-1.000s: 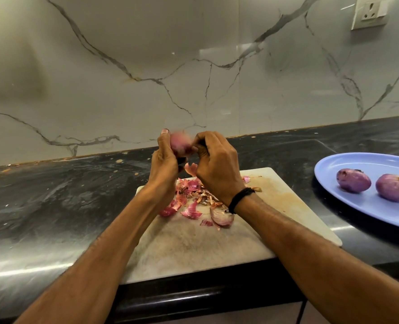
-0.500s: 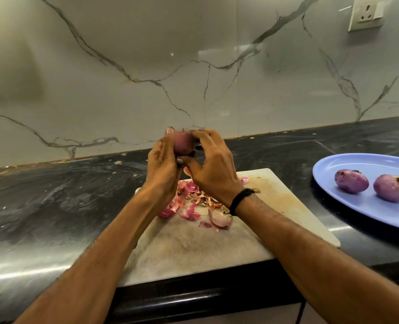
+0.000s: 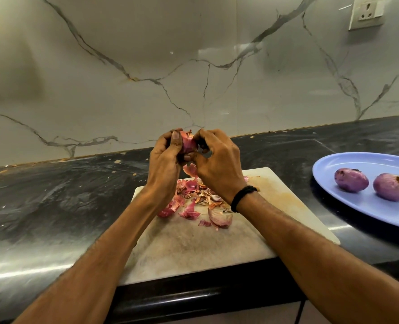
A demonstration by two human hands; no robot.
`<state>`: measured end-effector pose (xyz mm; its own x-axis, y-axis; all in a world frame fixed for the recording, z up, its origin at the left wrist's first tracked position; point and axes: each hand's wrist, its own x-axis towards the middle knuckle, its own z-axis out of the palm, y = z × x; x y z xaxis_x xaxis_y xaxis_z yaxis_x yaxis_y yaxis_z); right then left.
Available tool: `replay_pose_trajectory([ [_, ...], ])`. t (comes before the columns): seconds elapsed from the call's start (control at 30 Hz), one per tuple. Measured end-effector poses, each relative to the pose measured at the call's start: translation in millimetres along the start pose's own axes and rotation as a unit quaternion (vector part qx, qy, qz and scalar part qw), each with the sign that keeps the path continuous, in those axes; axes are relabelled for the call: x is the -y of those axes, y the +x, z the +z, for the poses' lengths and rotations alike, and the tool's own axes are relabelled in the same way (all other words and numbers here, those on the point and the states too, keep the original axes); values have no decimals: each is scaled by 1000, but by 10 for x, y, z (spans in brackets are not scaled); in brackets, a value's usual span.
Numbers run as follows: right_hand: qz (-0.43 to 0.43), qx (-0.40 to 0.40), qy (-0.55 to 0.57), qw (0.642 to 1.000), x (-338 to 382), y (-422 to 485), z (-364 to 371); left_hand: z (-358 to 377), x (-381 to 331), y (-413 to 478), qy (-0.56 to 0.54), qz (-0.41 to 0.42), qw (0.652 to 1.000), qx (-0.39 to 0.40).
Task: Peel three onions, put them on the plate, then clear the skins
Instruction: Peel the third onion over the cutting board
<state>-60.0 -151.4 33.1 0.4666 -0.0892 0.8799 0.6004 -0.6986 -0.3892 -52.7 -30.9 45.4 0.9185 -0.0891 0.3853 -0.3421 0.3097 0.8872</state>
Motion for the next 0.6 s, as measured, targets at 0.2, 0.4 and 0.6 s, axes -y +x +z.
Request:
replay_pose_trajectory([
  [0.2,2,7,-9,1000,-34,-5,-23,-12,45,21,25,7,1000,-9],
  [0.4,19,-6,3,1000,-19,-14,7,-19,7,47,22,10,999,-33],
  [0.6,31,14,22,999,-2,-12,9,-26,10,59,7,26,999,-44],
])
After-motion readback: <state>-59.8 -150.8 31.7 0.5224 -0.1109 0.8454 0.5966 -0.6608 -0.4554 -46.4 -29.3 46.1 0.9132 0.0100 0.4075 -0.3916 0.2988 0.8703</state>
